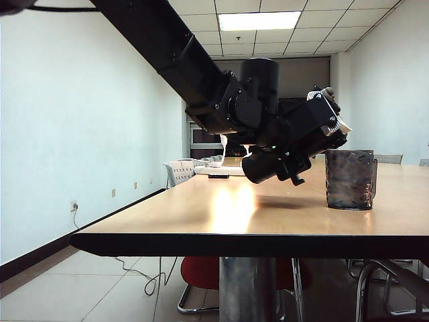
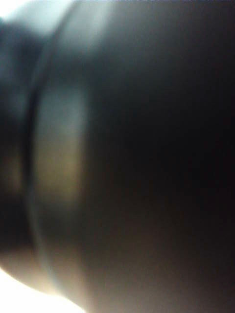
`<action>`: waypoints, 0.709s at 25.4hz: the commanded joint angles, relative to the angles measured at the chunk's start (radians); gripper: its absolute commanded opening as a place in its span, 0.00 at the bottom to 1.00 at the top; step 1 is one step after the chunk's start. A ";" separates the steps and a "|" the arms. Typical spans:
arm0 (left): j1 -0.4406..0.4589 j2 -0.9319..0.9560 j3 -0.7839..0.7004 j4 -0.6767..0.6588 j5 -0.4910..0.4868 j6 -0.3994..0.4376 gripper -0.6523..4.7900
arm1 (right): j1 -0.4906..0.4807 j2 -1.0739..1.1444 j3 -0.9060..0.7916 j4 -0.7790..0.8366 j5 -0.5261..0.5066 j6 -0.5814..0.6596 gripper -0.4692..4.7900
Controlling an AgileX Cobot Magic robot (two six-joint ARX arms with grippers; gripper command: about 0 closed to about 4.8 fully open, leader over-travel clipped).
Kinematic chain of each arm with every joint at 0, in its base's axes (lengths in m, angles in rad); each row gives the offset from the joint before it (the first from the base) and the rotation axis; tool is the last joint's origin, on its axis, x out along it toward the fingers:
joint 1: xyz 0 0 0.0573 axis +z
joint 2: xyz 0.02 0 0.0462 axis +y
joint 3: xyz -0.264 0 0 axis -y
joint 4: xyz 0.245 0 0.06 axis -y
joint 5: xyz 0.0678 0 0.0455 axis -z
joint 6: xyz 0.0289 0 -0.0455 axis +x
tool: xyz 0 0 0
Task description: Pick up the black thermos cup, pour some water from it into the cup, and then put the thermos cup back on the table.
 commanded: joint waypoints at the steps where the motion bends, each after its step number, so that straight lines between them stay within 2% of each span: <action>1: 0.014 0.010 0.062 0.084 -0.002 0.042 0.41 | 0.000 -0.002 0.005 0.016 -0.003 0.000 0.09; 3: 0.030 0.023 0.100 0.092 0.008 0.055 0.39 | 0.000 -0.002 0.005 0.013 -0.003 0.000 0.09; 8: 0.034 0.029 0.103 0.102 0.114 0.122 0.39 | 0.002 -0.002 0.005 0.010 -0.003 0.000 0.09; 13: 0.041 0.040 0.103 0.159 0.118 0.161 0.38 | 0.013 -0.002 0.005 0.005 -0.003 0.000 0.09; 18: 0.056 0.044 0.103 0.193 0.168 0.182 0.34 | 0.013 -0.003 0.005 -0.032 -0.003 0.000 0.09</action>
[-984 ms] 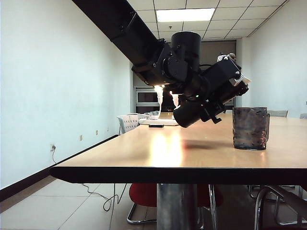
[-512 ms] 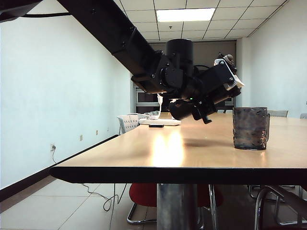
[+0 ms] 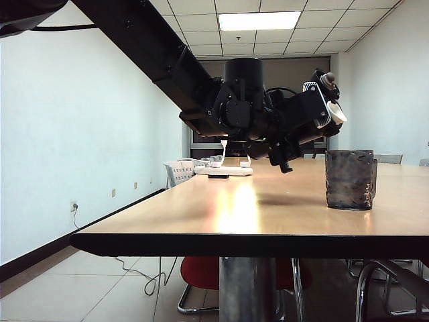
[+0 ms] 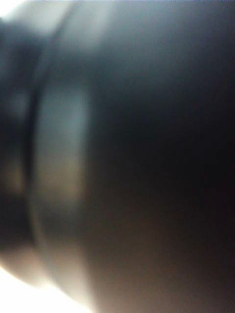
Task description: Pick up the black thermos cup, pour some water from it into the cup, and then put the thermos cup back on the table.
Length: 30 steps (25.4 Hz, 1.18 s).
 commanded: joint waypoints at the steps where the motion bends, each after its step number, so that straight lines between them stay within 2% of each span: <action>1: 0.007 0.000 0.010 0.100 0.029 0.028 0.34 | 0.000 -0.004 0.005 0.006 -0.002 0.000 0.09; 6: 0.011 0.023 0.016 0.102 0.017 0.070 0.32 | 0.009 -0.015 0.005 0.010 -0.002 0.000 0.09; 9: 0.009 0.027 0.018 0.096 0.002 0.058 0.32 | 0.014 -0.015 0.005 0.010 -0.002 0.000 0.09; 11: 0.009 0.027 0.018 0.096 0.002 -0.020 0.32 | 0.014 -0.015 0.005 0.010 -0.002 0.000 0.09; 12: 0.010 0.027 0.018 0.104 0.006 -0.027 0.33 | 0.018 -0.015 0.005 0.010 -0.002 0.000 0.09; 27: 0.001 0.027 0.018 0.095 0.005 -0.026 0.34 | 0.019 -0.016 0.005 0.011 -0.002 0.000 0.09; 30: -0.013 0.027 0.018 0.094 -0.053 -0.020 0.34 | 0.019 -0.016 0.005 0.011 -0.002 0.000 0.09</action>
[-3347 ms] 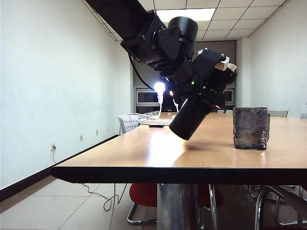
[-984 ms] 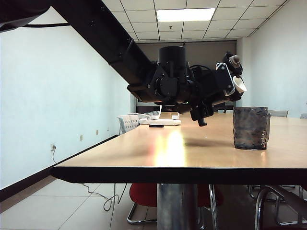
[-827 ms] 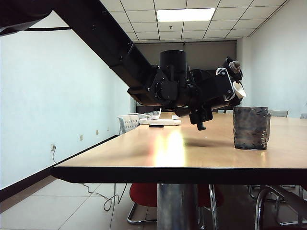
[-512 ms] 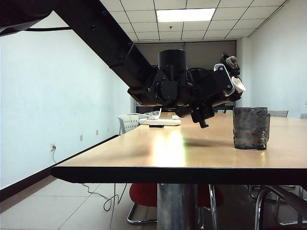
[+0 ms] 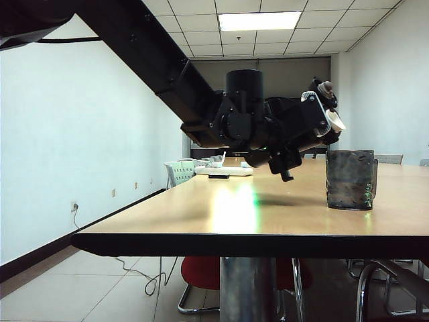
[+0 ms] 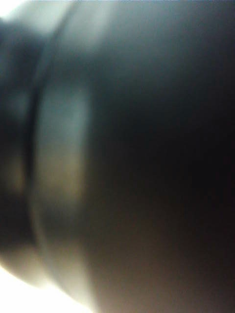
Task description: Pick up the black thermos cup, pour some water from it into the cup, and then put the thermos cup back on the table.
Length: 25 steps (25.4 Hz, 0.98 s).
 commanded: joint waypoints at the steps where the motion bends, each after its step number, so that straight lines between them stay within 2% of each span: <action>1: -0.011 -0.011 0.014 0.056 -0.031 0.027 0.34 | 0.000 -0.002 0.005 0.017 -0.002 0.000 0.09; 3: -0.010 -0.011 0.014 0.056 -0.043 0.103 0.34 | 0.001 -0.002 0.005 0.017 -0.002 0.000 0.09; 6: -0.010 -0.011 0.019 0.049 -0.044 0.259 0.34 | 0.001 -0.002 0.005 0.016 -0.002 0.000 0.09; 10: -0.010 -0.011 0.020 0.046 -0.066 0.355 0.34 | 0.005 -0.002 0.005 0.009 -0.002 0.000 0.09; 14: -0.011 -0.011 0.021 0.050 -0.064 0.401 0.34 | 0.005 -0.002 0.005 -0.003 -0.002 0.000 0.09; 25: -0.012 -0.016 0.021 0.074 -0.057 0.417 0.34 | 0.005 -0.002 0.005 -0.006 -0.001 0.000 0.09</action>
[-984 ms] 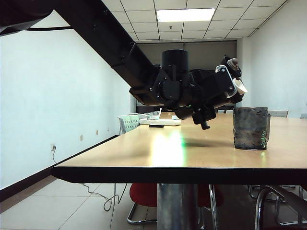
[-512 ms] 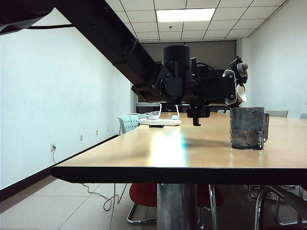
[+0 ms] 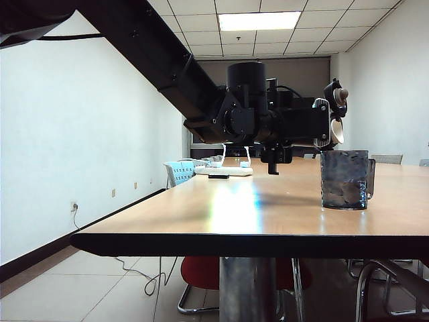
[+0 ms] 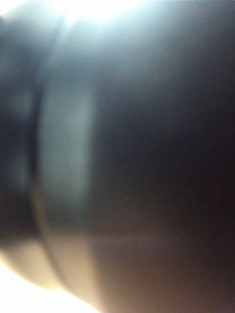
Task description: Pick up the black thermos cup, pour some water from it into the cup, and then put the thermos cup back on the table.
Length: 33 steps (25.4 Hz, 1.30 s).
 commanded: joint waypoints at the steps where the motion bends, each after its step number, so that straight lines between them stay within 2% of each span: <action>1: -0.003 -0.012 0.008 0.033 0.000 0.040 0.34 | 0.000 -0.002 0.005 0.010 -0.001 0.000 0.09; 5: -0.006 -0.013 0.010 0.032 0.000 0.085 0.34 | 0.000 -0.002 0.005 0.008 -0.001 0.000 0.09; 15: -0.009 -0.013 0.051 0.002 0.011 0.105 0.34 | 0.000 -0.002 0.005 0.002 -0.001 0.000 0.09; 33: -0.009 -0.013 0.051 0.002 0.011 0.103 0.34 | 0.000 -0.002 0.005 0.002 -0.001 0.000 0.09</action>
